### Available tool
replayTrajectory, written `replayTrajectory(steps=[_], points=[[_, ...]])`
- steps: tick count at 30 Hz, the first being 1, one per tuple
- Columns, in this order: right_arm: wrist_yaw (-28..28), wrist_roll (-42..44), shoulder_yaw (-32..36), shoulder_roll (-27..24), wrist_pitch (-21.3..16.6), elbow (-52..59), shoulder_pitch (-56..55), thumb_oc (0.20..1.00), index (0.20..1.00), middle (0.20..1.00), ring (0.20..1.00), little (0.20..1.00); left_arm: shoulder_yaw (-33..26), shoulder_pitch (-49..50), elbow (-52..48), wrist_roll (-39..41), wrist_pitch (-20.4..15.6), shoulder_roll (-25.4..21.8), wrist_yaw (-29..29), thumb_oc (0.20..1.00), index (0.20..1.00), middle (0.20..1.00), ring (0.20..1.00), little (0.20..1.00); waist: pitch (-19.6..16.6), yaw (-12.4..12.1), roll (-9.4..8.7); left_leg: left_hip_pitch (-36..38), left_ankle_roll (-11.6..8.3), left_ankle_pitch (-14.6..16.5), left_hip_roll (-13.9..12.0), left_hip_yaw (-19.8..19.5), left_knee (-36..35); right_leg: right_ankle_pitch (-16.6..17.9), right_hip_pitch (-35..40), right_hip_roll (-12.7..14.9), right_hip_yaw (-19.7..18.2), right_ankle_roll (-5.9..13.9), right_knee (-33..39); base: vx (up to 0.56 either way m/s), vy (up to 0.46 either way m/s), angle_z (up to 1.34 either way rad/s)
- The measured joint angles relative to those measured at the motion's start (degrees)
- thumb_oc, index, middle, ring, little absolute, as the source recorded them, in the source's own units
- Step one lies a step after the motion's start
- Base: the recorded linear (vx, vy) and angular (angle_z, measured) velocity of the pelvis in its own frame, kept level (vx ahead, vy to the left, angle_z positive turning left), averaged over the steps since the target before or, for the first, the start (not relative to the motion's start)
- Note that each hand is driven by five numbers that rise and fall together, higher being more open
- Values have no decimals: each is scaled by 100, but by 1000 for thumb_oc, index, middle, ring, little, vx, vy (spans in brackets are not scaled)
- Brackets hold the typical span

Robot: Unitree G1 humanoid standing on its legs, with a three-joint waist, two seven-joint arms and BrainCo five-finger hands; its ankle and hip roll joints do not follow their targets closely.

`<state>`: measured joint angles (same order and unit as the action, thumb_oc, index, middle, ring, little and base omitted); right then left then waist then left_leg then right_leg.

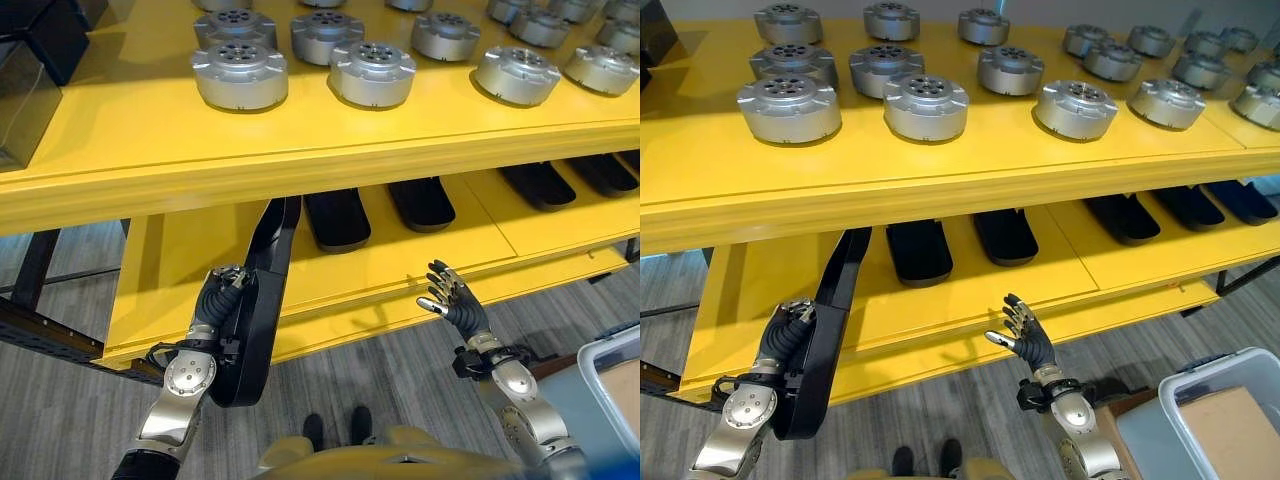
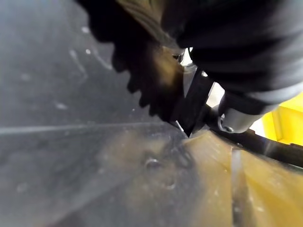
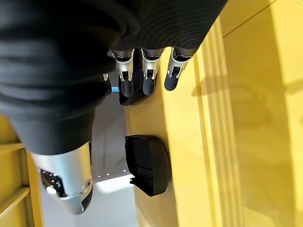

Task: Move parts from the plastic box to the shelf.

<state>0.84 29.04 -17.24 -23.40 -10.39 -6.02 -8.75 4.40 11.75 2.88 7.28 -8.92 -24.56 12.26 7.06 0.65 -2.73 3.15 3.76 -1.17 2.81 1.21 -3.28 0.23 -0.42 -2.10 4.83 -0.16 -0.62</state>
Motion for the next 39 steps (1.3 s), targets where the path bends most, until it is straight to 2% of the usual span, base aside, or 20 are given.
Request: replayTrajectory(steps=[3,7,8,9,10,11,14,16,18,19,20,21,22,23,24,27,31,35,37,39], points=[[-19,1,112,-7,1,-1,-53,1000,1000,1000,1000,1000,-4,102,-59,5,0,67,-38,200,200,200,200,200,-47,-28,62,21,-82,26,-28,-40,-30,6,94,-48,1,7,70,-42,-93,6],[-22,5,204,-139,1,-2,-117,1000,1000,1000,1000,1000,20,-108,-46,18,1,135,-102,200,200,200,200,200,2,47,23,-419,-453,118,40,-284,696,-39,121,83,360,-64,16,-85,-28,51],[-20,5,254,-188,0,-3,-129,1000,1000,1000,1000,1000,16,-212,-49,48,-3,131,-107,200,200,200,200,200,67,70,-79,-543,-629,50,125,-255,870,-14,122,234,479,-316,22,-50,20,50],[-11,6,293,-216,1,-4,-102,1000,1000,1000,1000,1000,-2,-264,-55,62,-30,103,-104,200,200,200,200,200,147,63,-166,-667,-669,162,120,-34,1169,29,116,337,560,-476,57,-25,23,37],[-6,12,332,-199,0,14,-82,1000,1000,1000,1000,1000,-27,-261,-49,70,-36,48,-101,200,200,200,200,200,189,63,-226,-822,-601,295,-101,155,1568,13,116,357,560,-567,127,-5,38,11],[-6,14,341,-192,0,21,-79,1000,1000,1000,1000,1000,-75,-255,-44,73,-32,14,-95,200,200,200,200,200,232,62,-289,-835,-618,364,-440,125,1780,5,141,357,554,-600,140,13,48,5],[-3,36,356,-164,0,18,-57,1000,1000,1000,1000,1000,-232,-282,-40,72,-32,-30,-59,200,200,200,200,200,305,143,-411,-644,-749,338,-1459,-88,1710,-9,178,351,550,-597,133,44,113,3],[34,126,390,-159,-3,4,-48,1000,1000,1000,1000,1000,-219,-377,-33,71,-23,-18,-54,200,200,200,200,200,335,242,-337,-492,-989,169,-1985,-233,1276,-66,65,343,552,-504,-43,61,175,10],[75,130,432,-168,-1,-8,-69,1000,1000,1000,1000,1000,-211,-541,-31,69,-11,13,-44,200,200,200,200,200,382,338,-126,-301,-1138,30,-2387,-54,683,-114,38,347,632,-313,-198,56,174,19],[85,130,488,-193,-1,-2,-117,1000,1000,1000,1000,1000,-186,-602,-32,69,-4,61,-33,200,200,200,200,200,357,375,-16,-306,-1079,-45,-2414,103,580,-120,40,355,689,-234,-234,82,201,35],[96,128,556,-275,-6,38,-197,1000,1000,1000,1000,1000,-131,-667,-59,63,-9,178,8,200,200,200,200,200,315,440,253,-308,-900,-226,-2363,158,473,-115,40,355,713,-66,-246,153,346,26],[138,128,658,-341,-2,-105,-208,1000,1000,1000,1000,1000,-59,-721,5,47,-13,269,99,200,200,200,200,200,212,451,623,-185,-1154,-142,-2198,280,213,-124,34,351,702,195,-366,99,204,34],[154,124,504,-177,7,-178,-333,1000,1000,1000,1000,1000,-66,-854,98,20,10,231,212,200,200,200,200,200,61,442,413,-119,-1076,-159,-1764,416,109,-224,-1,730,473,439,-466,153,278,16],[157,124,474,-10,7,-240,-313,1000,1000,1000,1000,1000,-42,-871,101,4,8,135,261,200,200,200,200,200,-30,414,310,-100,-1083,-151,-1570,434,58,-169,2,937,416,555,-465,107,176,24],[161,127,362,118,7,-233,-295,1000,1000,1000,1000,1000,-27,-970,129,-3,36,-4,333,200,200,200,200,200,-100,426,127,0,-968,-132,-1275,467,58,-119,83,1192,336,710,-401,163,287,5],[163,130,195,314,6,-234,-230,1000,1000,1000,1000,1000,161,-1538,644,-120,88,-197,451,200,200,200,200,200,-222,285,-118,89,-873,-35,-1028,597,146,-76,185,1402,199,808,-320,77,208,-7],[131,130,-237,309,30,-228,99,1000,1000,1000,1000,1000,704,-2643,1390,-222,217,-152,763,200,200,200,200,200,-149,323,-262,-68,-858,89,-991,643,429,-47,92,1444,121,857,-342,-15,81,-8],[188,130,-254,286,60,-228,241,1000,1000,1000,1000,1000,862,-3001,1469,-221,225,3,998,200,200,200,200,200,-38,477,-221,-312,-893,118,-1080,625,631,-33,-70,1367,89,854,-374,-107,16,-3],[263,130,-404,156,63,-228,631,1000,1000,1000,1000,1000,1206,-3941,1902,-214,269,141,1318,200,200,200,200,200,338,518,-173,-920,-926,190,-1201,574,1162,-69,-671,1290,40,811,-864,-256,1,-4],[397,166,-645,75,48,-231,1395,1000,1000,1000,1000,1000,1573,-5401,2337,-209,370,354,1557,200,200,200,200,200,1147,657,-234,-1841,-953,283,-1280,449,2034,-266,-1662,1276,-97,718,-1858,-298,-16,-4]])
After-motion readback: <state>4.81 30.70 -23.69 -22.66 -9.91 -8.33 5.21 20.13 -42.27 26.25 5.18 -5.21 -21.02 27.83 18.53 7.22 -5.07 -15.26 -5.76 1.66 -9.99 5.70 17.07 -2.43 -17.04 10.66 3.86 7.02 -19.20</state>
